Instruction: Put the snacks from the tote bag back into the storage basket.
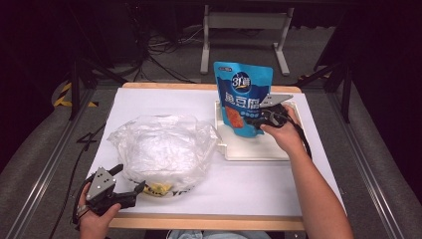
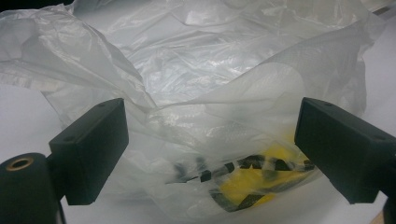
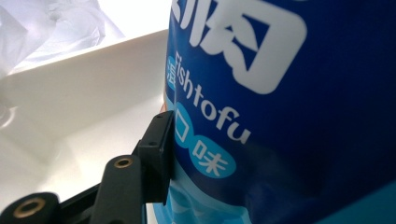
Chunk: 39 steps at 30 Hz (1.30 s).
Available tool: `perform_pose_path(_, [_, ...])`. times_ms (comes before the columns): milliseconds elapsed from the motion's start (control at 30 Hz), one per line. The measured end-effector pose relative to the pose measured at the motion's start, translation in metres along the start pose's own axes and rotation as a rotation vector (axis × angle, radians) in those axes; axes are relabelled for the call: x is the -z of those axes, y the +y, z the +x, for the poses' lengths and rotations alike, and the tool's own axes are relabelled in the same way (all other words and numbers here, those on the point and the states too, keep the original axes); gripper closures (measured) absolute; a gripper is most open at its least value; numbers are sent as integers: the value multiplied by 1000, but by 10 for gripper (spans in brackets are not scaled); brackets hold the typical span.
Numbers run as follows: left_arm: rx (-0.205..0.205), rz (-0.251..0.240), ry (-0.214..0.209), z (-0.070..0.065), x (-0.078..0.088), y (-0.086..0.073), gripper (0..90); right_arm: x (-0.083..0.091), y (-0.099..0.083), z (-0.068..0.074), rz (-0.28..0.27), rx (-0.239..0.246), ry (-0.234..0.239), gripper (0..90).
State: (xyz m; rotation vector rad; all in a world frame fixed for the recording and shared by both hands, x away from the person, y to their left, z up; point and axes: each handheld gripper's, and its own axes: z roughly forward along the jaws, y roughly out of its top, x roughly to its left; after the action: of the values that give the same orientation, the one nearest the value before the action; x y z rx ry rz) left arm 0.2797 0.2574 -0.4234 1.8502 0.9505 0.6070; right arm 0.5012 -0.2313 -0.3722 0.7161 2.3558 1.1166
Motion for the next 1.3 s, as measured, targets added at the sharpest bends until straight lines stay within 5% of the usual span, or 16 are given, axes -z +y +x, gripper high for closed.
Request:
perform_pose_path(467, [2,3,-2,-1,-1,0,109,-4,-15,-3,27,10,-12,411])
perform_pose_path(733, [3,5,-4,-1,-1,0,108,1,-15,-2,13,-18,-18,284])
perform_pose_path(1067, [0,14,-12,-1,-5,1,108,25,-12,-2,12,-53,-82,228])
perform_pose_path(1300, [9,16,13,-1,2,-3,109,63,-6,4,-22,-49,-124,208])
